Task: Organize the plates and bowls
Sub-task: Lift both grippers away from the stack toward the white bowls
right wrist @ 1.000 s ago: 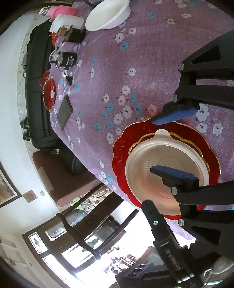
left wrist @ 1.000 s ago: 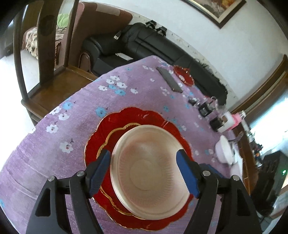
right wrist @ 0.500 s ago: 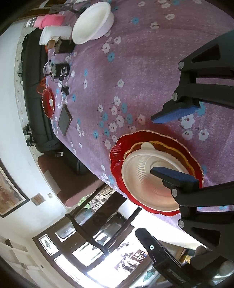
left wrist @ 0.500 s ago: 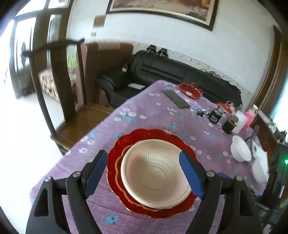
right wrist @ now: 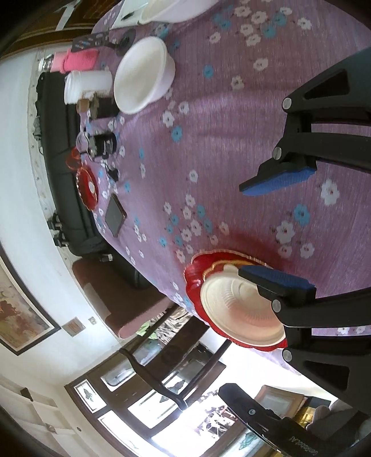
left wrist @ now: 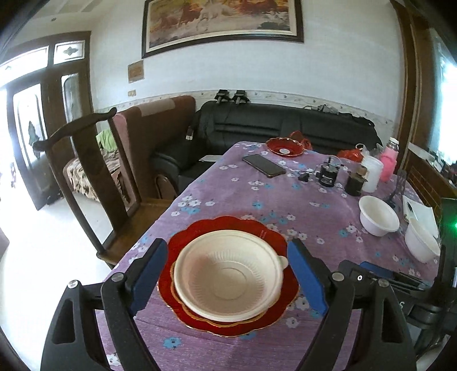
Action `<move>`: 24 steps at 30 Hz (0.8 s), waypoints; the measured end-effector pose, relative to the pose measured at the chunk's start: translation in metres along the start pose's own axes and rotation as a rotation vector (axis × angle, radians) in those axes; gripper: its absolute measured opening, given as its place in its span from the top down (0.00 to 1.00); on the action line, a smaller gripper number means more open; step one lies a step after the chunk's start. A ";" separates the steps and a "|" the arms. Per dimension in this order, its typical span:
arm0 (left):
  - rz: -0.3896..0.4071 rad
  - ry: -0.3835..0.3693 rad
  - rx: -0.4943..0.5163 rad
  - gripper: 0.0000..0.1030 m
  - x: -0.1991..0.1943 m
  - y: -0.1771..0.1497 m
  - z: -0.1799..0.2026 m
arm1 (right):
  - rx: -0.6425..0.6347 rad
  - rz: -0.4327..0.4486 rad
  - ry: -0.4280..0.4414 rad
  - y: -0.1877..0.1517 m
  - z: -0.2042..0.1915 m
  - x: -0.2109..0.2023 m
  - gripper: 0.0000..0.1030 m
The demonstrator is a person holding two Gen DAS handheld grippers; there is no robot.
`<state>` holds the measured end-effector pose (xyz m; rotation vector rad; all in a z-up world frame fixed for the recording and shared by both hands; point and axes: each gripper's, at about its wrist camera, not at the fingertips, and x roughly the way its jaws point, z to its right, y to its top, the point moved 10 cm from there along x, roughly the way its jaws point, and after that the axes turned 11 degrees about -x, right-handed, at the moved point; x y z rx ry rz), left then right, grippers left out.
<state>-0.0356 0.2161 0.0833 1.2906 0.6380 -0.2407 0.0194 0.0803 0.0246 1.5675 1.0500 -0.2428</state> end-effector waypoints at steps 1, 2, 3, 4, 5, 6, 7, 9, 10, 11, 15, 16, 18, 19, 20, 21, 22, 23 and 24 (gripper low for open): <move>0.001 0.000 0.006 0.17 -0.001 0.000 0.003 | 0.005 0.002 -0.003 0.000 0.004 -0.002 0.46; 0.002 0.000 0.015 0.17 0.000 -0.001 0.007 | 0.013 0.004 -0.006 -0.001 0.009 -0.004 0.46; 0.000 0.000 0.025 0.17 0.000 -0.002 0.012 | 0.023 0.007 -0.010 -0.001 0.015 -0.006 0.46; -0.001 -0.001 0.034 0.17 0.000 -0.003 0.016 | 0.036 0.010 -0.014 -0.002 0.022 -0.008 0.45; -0.002 0.000 0.040 0.17 0.000 -0.003 0.020 | 0.045 0.010 -0.016 -0.002 0.027 -0.009 0.45; -0.004 0.000 0.048 0.17 0.001 -0.004 0.024 | 0.055 0.010 -0.018 -0.003 0.034 -0.009 0.45; -0.007 -0.001 0.058 0.17 0.001 -0.006 0.029 | 0.062 0.009 -0.020 -0.004 0.038 -0.009 0.45; -0.011 -0.001 0.070 0.17 0.002 -0.008 0.036 | 0.080 0.007 -0.023 -0.007 0.049 -0.011 0.45; -0.014 -0.002 0.078 0.17 0.003 -0.009 0.040 | 0.088 0.007 -0.025 -0.009 0.054 -0.012 0.45; -0.016 -0.002 0.083 0.17 0.003 -0.011 0.043 | 0.096 0.007 -0.026 -0.010 0.059 -0.013 0.45; -0.030 -0.015 0.103 0.17 0.005 -0.016 0.059 | 0.122 0.005 -0.041 -0.017 0.079 -0.018 0.45; -0.033 -0.017 0.106 0.17 0.006 -0.017 0.062 | 0.130 0.005 -0.044 -0.019 0.084 -0.019 0.45; -0.040 -0.027 0.121 0.17 0.007 -0.020 0.071 | 0.147 0.007 -0.055 -0.022 0.097 -0.024 0.45; -0.044 -0.032 0.127 0.17 0.007 -0.021 0.074 | 0.153 0.009 -0.060 -0.024 0.102 -0.026 0.45; -0.051 -0.039 0.133 0.17 0.009 -0.023 0.078 | 0.162 0.010 -0.066 -0.025 0.109 -0.029 0.45; -0.060 -0.047 0.138 0.17 0.010 -0.025 0.082 | 0.170 0.013 -0.072 -0.027 0.115 -0.031 0.45; -0.067 -0.053 0.142 0.17 0.012 -0.027 0.085 | 0.179 0.016 -0.079 -0.029 0.121 -0.034 0.45; -0.070 -0.058 0.144 0.17 0.012 -0.028 0.087 | 0.189 0.020 -0.089 -0.030 0.129 -0.037 0.45; -0.071 -0.061 0.145 0.17 0.013 -0.029 0.089 | 0.200 0.024 -0.098 -0.032 0.137 -0.041 0.45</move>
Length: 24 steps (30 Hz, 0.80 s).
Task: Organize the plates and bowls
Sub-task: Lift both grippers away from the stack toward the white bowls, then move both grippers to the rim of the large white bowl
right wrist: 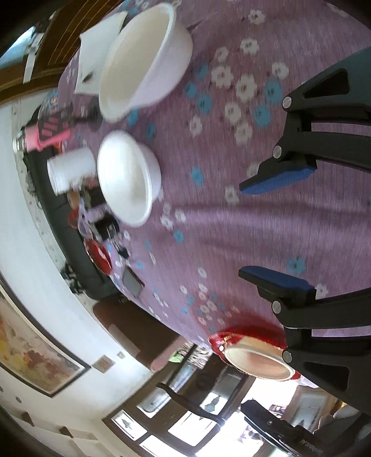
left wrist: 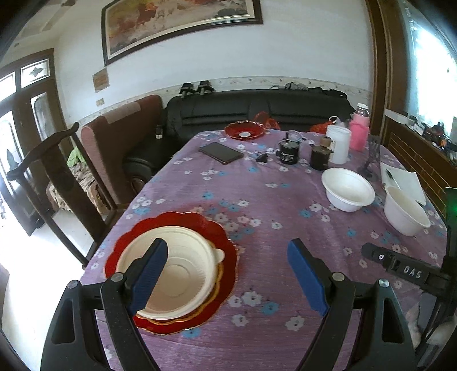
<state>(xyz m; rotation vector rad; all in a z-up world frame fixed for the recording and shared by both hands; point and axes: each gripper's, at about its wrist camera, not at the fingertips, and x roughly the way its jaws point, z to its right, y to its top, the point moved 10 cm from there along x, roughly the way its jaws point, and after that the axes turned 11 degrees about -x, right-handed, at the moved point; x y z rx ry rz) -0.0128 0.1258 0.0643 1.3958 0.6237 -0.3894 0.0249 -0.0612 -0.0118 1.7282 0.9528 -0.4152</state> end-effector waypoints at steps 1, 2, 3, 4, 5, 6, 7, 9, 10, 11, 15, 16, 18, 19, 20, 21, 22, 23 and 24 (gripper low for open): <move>0.001 0.000 0.002 0.17 0.000 0.000 0.002 | 0.009 0.003 -0.006 0.000 0.006 -0.002 0.45; 0.001 -0.001 0.002 0.17 0.001 -0.001 0.005 | 0.023 0.006 -0.016 0.000 0.015 -0.005 0.45; -0.001 -0.002 0.001 0.17 0.002 -0.001 0.006 | 0.032 0.008 -0.022 0.000 0.021 -0.007 0.45; -0.005 -0.007 0.000 0.17 0.003 -0.002 0.008 | 0.042 0.011 -0.029 0.000 0.028 -0.009 0.45; -0.009 -0.015 0.001 0.17 0.003 -0.003 0.011 | 0.052 0.014 -0.038 0.000 0.036 -0.012 0.45; -0.014 -0.025 0.003 0.17 0.004 -0.004 0.014 | 0.062 0.017 -0.048 -0.001 0.043 -0.015 0.45; -0.021 -0.034 0.004 0.17 0.005 -0.005 0.017 | 0.071 0.019 -0.054 0.000 0.048 -0.018 0.45; -0.042 -0.055 0.002 0.17 0.009 -0.009 0.022 | 0.086 0.028 -0.068 0.001 0.060 -0.024 0.46; -0.051 -0.063 0.000 0.17 0.010 -0.011 0.024 | 0.092 0.035 -0.075 0.003 0.065 -0.028 0.46; -0.058 -0.069 -0.001 0.17 0.011 -0.012 0.025 | 0.098 0.044 -0.083 0.004 0.070 -0.032 0.46; -0.069 -0.096 0.006 0.17 0.011 -0.016 0.029 | 0.122 0.061 -0.126 0.001 0.098 -0.053 0.46; -0.070 -0.104 0.007 0.17 0.012 -0.016 0.030 | 0.130 0.064 -0.138 0.000 0.105 -0.058 0.46; -0.078 -0.128 -0.002 0.17 0.013 -0.017 0.032 | 0.162 0.071 -0.175 -0.004 0.126 -0.070 0.46; -0.084 -0.136 -0.009 0.17 0.014 -0.017 0.033 | 0.177 0.076 -0.191 -0.005 0.135 -0.075 0.46; -0.092 -0.143 -0.015 0.17 0.015 -0.018 0.033 | 0.191 0.082 -0.207 -0.005 0.143 -0.080 0.46; -0.104 -0.154 -0.022 0.17 0.017 -0.019 0.035 | 0.212 0.090 -0.224 -0.005 0.153 -0.085 0.46; -0.117 -0.165 -0.028 0.17 0.019 -0.021 0.038 | 0.229 0.096 -0.230 -0.005 0.160 -0.088 0.46; -0.124 -0.171 -0.028 0.17 0.019 -0.022 0.040 | 0.251 0.104 -0.234 -0.003 0.167 -0.091 0.46; -0.135 -0.179 -0.026 0.17 0.020 -0.024 0.042 | 0.267 0.112 -0.237 -0.001 0.173 -0.093 0.46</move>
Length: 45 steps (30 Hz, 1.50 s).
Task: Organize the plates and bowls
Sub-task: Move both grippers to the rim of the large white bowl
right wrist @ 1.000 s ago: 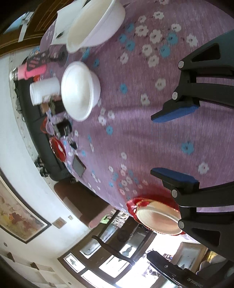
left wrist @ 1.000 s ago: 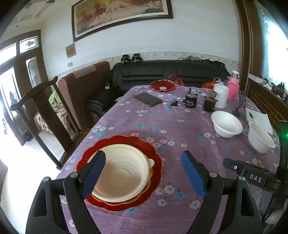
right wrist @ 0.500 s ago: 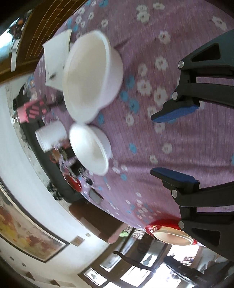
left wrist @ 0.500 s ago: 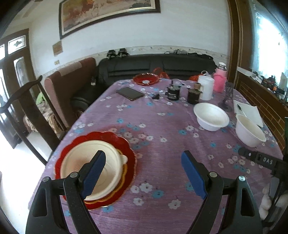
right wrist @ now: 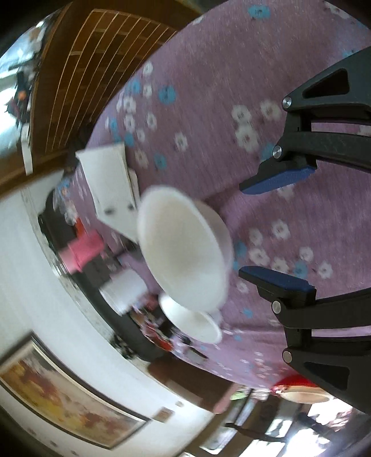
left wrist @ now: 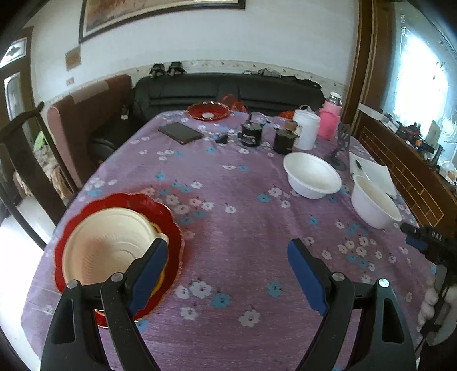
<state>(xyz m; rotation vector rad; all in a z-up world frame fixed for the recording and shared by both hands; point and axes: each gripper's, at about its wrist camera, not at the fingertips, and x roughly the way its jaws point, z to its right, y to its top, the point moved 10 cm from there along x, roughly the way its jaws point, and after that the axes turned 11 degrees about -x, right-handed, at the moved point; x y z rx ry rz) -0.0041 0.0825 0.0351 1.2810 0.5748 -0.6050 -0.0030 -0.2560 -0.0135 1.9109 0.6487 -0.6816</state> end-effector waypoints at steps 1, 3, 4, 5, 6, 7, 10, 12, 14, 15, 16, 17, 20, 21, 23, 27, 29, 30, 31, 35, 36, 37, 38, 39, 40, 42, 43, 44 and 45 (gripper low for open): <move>-0.010 -0.009 0.003 0.17 0.001 -0.002 0.003 | 0.007 0.004 -0.004 0.003 0.003 0.001 0.46; -0.020 -0.011 0.010 0.17 0.003 -0.005 0.007 | 0.016 0.014 -0.013 0.010 0.006 0.002 0.46; -0.021 -0.005 0.014 0.17 0.004 -0.006 0.008 | 0.022 0.018 -0.011 0.012 0.005 0.003 0.46; -0.022 0.000 0.018 0.17 0.005 -0.006 0.010 | 0.028 0.022 0.000 0.015 0.004 0.004 0.46; -0.024 0.002 0.024 0.17 0.006 -0.007 0.013 | 0.029 0.025 0.007 0.015 0.003 0.003 0.46; -0.027 0.002 0.031 0.17 0.006 -0.008 0.016 | 0.029 0.027 0.016 0.015 0.000 0.003 0.46; -0.030 -0.004 0.055 0.17 0.008 -0.010 0.027 | 0.027 0.030 0.045 0.013 -0.013 0.005 0.46; -0.045 -0.017 0.057 0.17 0.011 -0.012 0.032 | 0.013 0.027 0.061 0.013 -0.024 0.007 0.46; -0.068 -0.032 0.044 0.17 0.016 -0.014 0.035 | -0.007 0.019 0.078 0.012 -0.036 0.010 0.46; -0.074 -0.036 0.038 0.17 0.018 -0.014 0.034 | -0.014 0.015 0.084 0.011 -0.040 0.011 0.46; -0.080 -0.037 0.031 0.17 0.020 -0.014 0.033 | -0.024 0.012 0.091 0.010 -0.046 0.013 0.46; -0.084 -0.037 0.024 0.17 0.021 -0.014 0.032 | -0.035 0.007 0.097 0.010 -0.053 0.016 0.46; -0.085 -0.032 0.000 0.17 0.024 -0.011 0.023 | -0.049 -0.015 0.117 0.008 -0.070 0.027 0.43; -0.084 -0.030 -0.006 0.17 0.024 -0.010 0.021 | -0.047 -0.026 0.129 0.007 -0.076 0.033 0.42; -0.084 -0.029 -0.019 0.17 0.026 -0.009 0.016 | -0.044 -0.043 0.152 0.005 -0.088 0.042 0.42; -0.093 -0.025 -0.032 0.17 0.030 -0.008 0.009 | -0.059 -0.059 0.177 0.003 -0.111 0.054 0.42; -0.099 -0.028 -0.035 0.17 0.033 -0.009 0.008 | -0.068 -0.063 0.183 0.002 -0.118 0.056 0.42; -0.102 -0.031 -0.035 0.17 0.034 -0.009 0.008 | -0.071 -0.058 0.185 0.003 -0.119 0.055 0.42; -0.104 -0.032 -0.035 0.17 0.035 -0.009 0.008 | -0.069 -0.048 0.190 0.004 -0.119 0.052 0.42; -0.106 -0.045 -0.019 0.17 0.037 -0.008 0.013 | -0.079 0.024 0.173 0.014 -0.104 0.025 0.42; -0.104 -0.048 -0.013 0.17 0.039 -0.008 0.015 | -0.081 0.055 0.148 0.019 -0.094 0.016 0.42; -0.106 -0.049 -0.009 0.17 0.041 -0.007 0.018 | -0.077 0.079 0.125 0.023 -0.086 0.009 0.41; -0.110 -0.052 -0.006 0.17 0.043 -0.007 0.021 | -0.065 0.109 0.092 0.029 -0.073 0.002 0.40; -0.119 -0.059 -0.004 0.17 0.046 -0.008 0.025 | -0.049 0.126 0.072 0.034 -0.062 -0.001 0.36; -0.131 -0.068 -0.003 0.17 0.048 -0.009 0.030 | -0.033 0.133 0.058 0.037 -0.054 -0.002 0.35; -0.152 -0.087 0.003 0.17 0.052 -0.012 0.041 | 0.032 0.140 0.036 0.043 -0.030 0.001 0.35; -0.157 -0.094 0.009 0.17 0.052 -0.013 0.047 | 0.057 0.144 0.023 0.045 -0.020 0.003 0.35; -0.157 -0.098 0.014 0.17 0.053 -0.012 0.053 | 0.070 0.144 0.005 0.047 -0.012 0.005 0.35; -0.154 -0.108 0.021 0.17 0.053 -0.009 0.062 | 0.080 0.137 -0.023 0.050 -0.003 0.010 0.35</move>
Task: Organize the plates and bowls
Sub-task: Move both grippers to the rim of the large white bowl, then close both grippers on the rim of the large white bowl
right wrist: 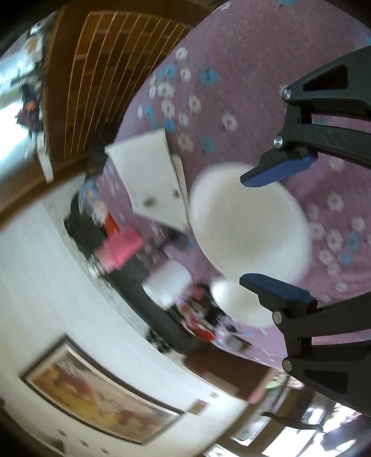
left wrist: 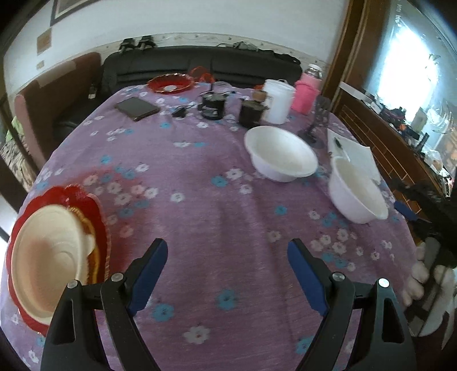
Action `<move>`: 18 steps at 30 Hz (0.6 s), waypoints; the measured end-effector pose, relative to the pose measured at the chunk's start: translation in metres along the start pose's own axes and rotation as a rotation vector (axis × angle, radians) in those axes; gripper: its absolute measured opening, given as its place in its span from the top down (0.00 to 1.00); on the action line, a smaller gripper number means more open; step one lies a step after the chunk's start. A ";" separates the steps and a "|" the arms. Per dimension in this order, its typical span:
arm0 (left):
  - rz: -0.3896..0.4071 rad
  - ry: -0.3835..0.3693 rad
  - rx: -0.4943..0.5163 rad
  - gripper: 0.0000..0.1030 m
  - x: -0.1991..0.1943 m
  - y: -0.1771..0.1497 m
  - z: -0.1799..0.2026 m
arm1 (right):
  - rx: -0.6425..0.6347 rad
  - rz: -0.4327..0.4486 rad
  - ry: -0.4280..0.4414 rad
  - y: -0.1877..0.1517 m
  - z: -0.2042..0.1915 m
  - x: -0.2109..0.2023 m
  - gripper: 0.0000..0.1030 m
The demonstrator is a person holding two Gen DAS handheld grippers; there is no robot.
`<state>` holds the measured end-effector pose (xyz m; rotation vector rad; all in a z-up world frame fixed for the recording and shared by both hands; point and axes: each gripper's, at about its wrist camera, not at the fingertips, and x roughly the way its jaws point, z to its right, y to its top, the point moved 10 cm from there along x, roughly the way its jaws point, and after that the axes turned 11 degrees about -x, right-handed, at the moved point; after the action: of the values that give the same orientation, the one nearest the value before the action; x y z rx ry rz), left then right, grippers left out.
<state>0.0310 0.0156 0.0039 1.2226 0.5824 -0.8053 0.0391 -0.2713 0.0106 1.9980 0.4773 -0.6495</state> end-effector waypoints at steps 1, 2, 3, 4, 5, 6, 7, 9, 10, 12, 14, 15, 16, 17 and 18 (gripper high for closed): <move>0.003 -0.011 0.005 0.17 0.000 0.004 0.008 | 0.003 -0.011 -0.016 0.001 0.007 0.008 0.35; 0.006 -0.023 0.011 0.17 0.001 0.007 0.015 | 0.004 -0.022 -0.024 0.002 0.012 0.015 0.35; 0.011 -0.047 0.019 0.17 0.002 0.014 0.029 | 0.007 -0.029 -0.028 0.002 0.016 0.020 0.35; 0.012 -0.062 0.024 0.17 0.003 0.018 0.038 | 0.010 -0.036 -0.027 0.004 0.018 0.027 0.35; 0.008 -0.082 0.027 0.17 0.005 0.023 0.049 | 0.010 -0.038 -0.017 0.004 0.020 0.033 0.35; -0.003 -0.110 0.030 0.17 0.011 0.029 0.063 | 0.006 -0.039 -0.011 0.005 0.020 0.037 0.35; -0.016 -0.125 0.030 0.17 0.015 0.032 0.072 | 0.003 -0.041 -0.006 0.004 0.021 0.041 0.35; -0.051 -0.158 0.029 0.17 0.027 0.036 0.093 | -0.009 -0.047 0.015 0.004 0.020 0.045 0.35; -0.065 -0.176 0.031 0.17 0.033 0.036 0.103 | -0.015 -0.049 0.024 0.004 0.019 0.047 0.35; -0.085 -0.190 0.046 0.18 0.050 0.038 0.124 | -0.028 -0.064 0.042 0.003 0.019 0.052 0.35; -0.105 -0.174 0.065 0.20 0.068 0.037 0.138 | -0.023 -0.084 0.052 -0.001 0.020 0.057 0.36; -0.118 -0.175 0.075 0.24 0.077 0.036 0.146 | -0.022 -0.089 0.056 -0.002 0.020 0.060 0.38; -0.127 -0.166 0.084 0.38 0.086 0.034 0.153 | -0.022 -0.092 0.058 -0.002 0.021 0.061 0.39; -0.137 -0.153 0.091 0.50 0.092 0.033 0.156 | -0.023 -0.094 0.056 -0.003 0.022 0.061 0.40; -0.155 -0.144 0.096 0.52 0.100 0.030 0.161 | -0.021 -0.093 0.060 -0.002 0.023 0.061 0.41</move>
<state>0.1109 -0.1578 -0.0138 1.2056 0.5303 -1.0534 0.0797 -0.2860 -0.0377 1.9887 0.6136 -0.6407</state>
